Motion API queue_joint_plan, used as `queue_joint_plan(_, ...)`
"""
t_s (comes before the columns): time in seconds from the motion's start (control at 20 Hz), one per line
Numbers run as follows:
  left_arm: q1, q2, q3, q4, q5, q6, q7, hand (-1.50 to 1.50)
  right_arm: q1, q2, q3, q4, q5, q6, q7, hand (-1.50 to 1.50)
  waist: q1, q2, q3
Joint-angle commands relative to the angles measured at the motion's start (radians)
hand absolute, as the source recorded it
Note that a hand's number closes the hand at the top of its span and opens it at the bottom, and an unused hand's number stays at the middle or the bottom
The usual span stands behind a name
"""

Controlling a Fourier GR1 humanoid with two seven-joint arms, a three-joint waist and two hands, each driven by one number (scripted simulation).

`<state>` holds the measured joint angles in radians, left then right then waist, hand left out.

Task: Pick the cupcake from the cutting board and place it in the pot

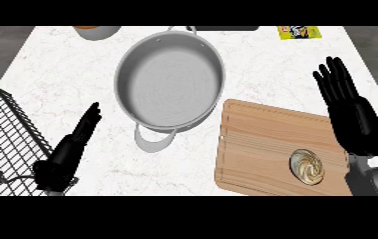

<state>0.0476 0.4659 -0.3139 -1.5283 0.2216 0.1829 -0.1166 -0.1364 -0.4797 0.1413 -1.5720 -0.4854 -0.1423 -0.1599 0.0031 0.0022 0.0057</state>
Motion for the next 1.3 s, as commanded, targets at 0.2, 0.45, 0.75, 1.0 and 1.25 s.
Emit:
queue_joint_plan(0.2,-0.016,-0.021,0.009,0.011,0.205,-0.175,0.058,0.00,0.095,-0.174,-0.125,0.131,0.148,-0.040,-0.058,-1.50,-0.020,0.001,-0.004)
queue_joint_plan(0.45,0.006,0.090,-0.037,0.003,0.394,-0.332,0.008,0.00,0.239,-0.278,-0.060,0.349,0.402,-0.270,0.139,-1.50,0.001,0.024,-0.005)
queue_joint_plan(0.75,-0.065,0.021,-0.070,-0.025,0.369,-0.179,0.148,0.00,0.239,-0.325,0.108,0.245,0.601,-0.296,0.274,-1.50,0.009,-0.001,-0.007)
queue_joint_plan(1.0,-0.067,-0.010,-0.065,-0.014,0.358,-0.130,0.169,0.00,0.263,-0.458,0.121,-0.035,0.616,-0.216,0.547,-1.50,-0.023,-0.011,-0.011)
queue_joint_plan(1.25,-0.064,0.022,-0.037,-0.020,0.375,-0.167,0.180,0.00,0.236,-0.567,0.114,-0.278,0.544,-0.070,0.855,-1.50,-0.021,-0.012,-0.011)
